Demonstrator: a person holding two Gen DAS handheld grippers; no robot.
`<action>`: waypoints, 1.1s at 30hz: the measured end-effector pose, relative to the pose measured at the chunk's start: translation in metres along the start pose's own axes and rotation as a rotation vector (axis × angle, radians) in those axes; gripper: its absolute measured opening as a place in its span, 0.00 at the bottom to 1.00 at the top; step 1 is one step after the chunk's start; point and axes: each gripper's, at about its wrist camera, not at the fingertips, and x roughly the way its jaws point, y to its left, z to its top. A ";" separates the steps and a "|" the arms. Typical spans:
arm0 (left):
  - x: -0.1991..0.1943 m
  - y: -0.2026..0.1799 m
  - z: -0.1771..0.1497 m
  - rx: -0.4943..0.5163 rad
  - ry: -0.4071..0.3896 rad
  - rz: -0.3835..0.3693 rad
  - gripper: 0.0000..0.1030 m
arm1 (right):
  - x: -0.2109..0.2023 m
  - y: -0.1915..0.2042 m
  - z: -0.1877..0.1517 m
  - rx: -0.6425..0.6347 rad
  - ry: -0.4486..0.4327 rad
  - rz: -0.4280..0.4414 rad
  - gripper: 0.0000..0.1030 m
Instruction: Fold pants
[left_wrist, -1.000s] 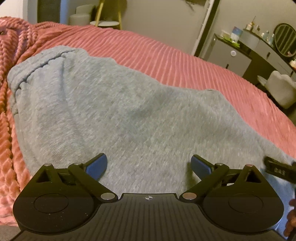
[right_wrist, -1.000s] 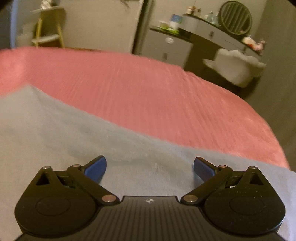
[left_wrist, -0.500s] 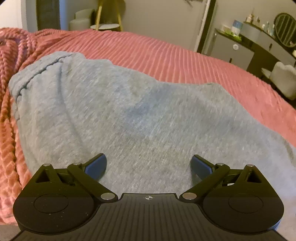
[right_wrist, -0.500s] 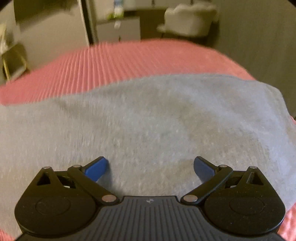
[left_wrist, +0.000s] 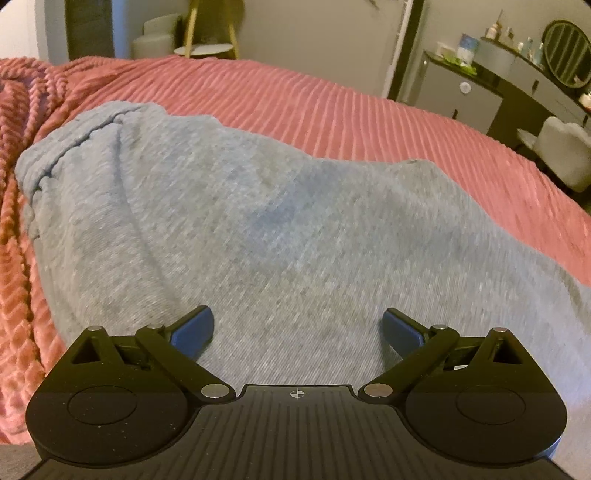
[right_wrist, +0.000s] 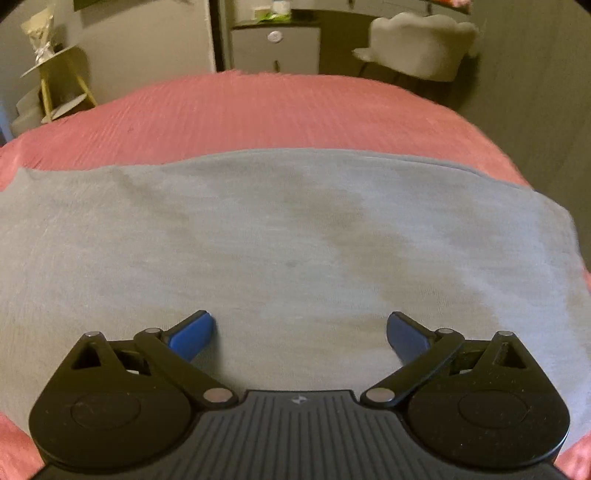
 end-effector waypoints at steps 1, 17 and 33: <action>0.001 0.000 0.001 -0.002 0.001 0.001 0.98 | 0.000 -0.012 -0.002 0.007 -0.009 -0.015 0.97; 0.015 -0.016 0.006 0.059 0.003 0.070 1.00 | -0.010 -0.089 -0.030 0.146 -0.073 -0.115 0.97; 0.013 -0.009 0.008 0.062 0.019 0.059 1.00 | -0.038 -0.119 -0.029 0.033 -0.071 -0.391 0.97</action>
